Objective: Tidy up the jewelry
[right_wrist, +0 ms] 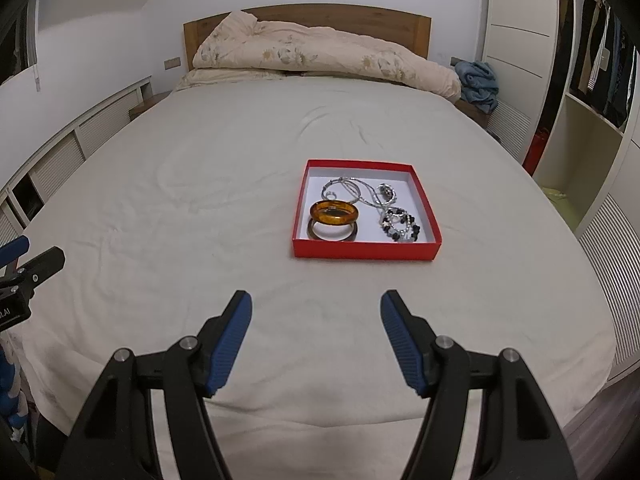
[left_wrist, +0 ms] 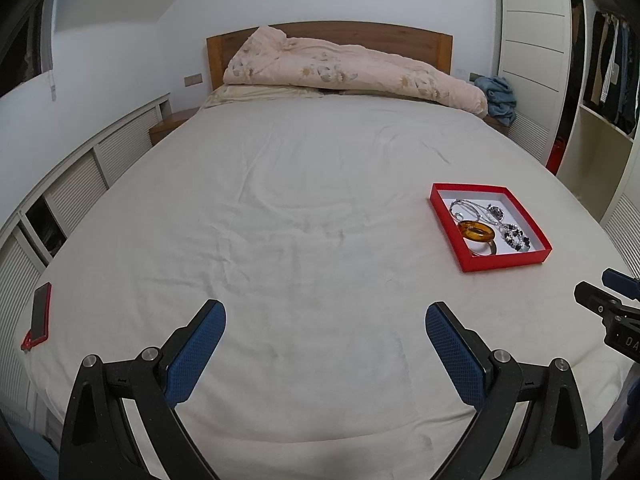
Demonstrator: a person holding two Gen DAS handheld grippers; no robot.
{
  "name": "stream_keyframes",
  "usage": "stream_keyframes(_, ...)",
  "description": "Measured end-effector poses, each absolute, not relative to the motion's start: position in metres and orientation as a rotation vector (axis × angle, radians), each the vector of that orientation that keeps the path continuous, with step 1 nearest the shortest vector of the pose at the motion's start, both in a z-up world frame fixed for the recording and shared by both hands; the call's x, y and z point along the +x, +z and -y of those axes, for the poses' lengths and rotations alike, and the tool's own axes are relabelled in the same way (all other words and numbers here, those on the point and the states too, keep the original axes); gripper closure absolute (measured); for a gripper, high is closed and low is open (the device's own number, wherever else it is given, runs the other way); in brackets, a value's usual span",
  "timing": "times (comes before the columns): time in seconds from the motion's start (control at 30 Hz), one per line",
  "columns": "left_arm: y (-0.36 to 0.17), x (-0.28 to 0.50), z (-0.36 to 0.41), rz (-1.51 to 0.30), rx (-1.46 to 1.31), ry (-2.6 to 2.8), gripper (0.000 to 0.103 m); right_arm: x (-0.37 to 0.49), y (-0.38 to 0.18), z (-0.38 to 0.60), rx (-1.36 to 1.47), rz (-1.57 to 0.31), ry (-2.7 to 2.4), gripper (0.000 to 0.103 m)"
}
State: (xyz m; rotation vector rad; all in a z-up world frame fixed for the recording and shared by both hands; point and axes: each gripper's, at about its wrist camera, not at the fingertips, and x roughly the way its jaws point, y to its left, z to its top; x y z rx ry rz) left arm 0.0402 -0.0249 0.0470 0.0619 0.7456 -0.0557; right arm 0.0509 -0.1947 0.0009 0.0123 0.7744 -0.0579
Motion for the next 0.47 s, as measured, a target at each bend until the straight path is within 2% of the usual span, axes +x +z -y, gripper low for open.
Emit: stream_keyframes(0.47,0.0437,0.0383,0.0248,-0.754,0.058,-0.052,0.004,0.0513,0.0007,0.1939,0.011,-0.775,-0.057,0.038)
